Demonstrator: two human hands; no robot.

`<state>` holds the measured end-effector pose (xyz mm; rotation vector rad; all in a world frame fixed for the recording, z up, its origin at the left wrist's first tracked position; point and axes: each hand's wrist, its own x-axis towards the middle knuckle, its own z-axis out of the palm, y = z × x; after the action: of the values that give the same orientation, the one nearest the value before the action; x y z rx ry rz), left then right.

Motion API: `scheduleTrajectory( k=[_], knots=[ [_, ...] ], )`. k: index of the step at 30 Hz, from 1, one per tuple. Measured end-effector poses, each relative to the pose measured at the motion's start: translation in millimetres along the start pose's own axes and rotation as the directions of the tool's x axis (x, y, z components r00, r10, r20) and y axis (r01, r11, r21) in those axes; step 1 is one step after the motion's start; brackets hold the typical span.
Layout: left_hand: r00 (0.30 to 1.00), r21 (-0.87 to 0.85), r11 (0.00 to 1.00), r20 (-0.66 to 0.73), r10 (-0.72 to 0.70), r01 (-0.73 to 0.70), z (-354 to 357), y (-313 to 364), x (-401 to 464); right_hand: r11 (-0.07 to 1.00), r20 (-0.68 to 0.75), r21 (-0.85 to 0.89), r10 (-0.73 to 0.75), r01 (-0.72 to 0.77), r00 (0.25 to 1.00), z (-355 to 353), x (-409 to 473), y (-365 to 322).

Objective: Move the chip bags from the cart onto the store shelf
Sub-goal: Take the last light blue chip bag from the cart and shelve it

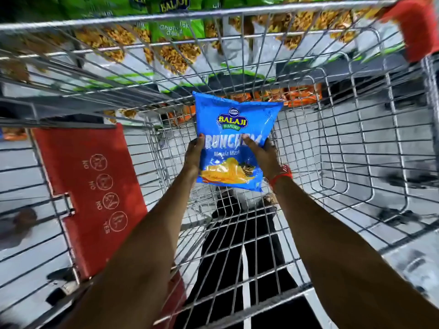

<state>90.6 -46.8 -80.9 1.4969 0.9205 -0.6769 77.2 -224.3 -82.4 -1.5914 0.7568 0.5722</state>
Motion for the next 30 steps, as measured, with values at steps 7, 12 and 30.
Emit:
scheduleTrajectory(
  k=[7,12,30],
  knots=[
    [0.999,-0.142,0.99,0.039,0.003,0.003,-18.5,4.8,-14.6,0.967,0.074,0.253,-0.017,-0.002,0.997,-1.9,-36.4,-30.7],
    [0.998,-0.276,0.961,0.056,0.033,-0.016,-19.2,30.9,-78.0,0.948,0.11,0.317,-0.01,-0.025,0.994,-18.0,-64.5,-66.1],
    [0.757,-0.38,0.664,-0.189,0.626,-0.644,0.0,183.3,-350.9,0.767,0.225,0.435,-0.599,0.471,0.768,-117.3,-291.1,-255.2]
  ],
)
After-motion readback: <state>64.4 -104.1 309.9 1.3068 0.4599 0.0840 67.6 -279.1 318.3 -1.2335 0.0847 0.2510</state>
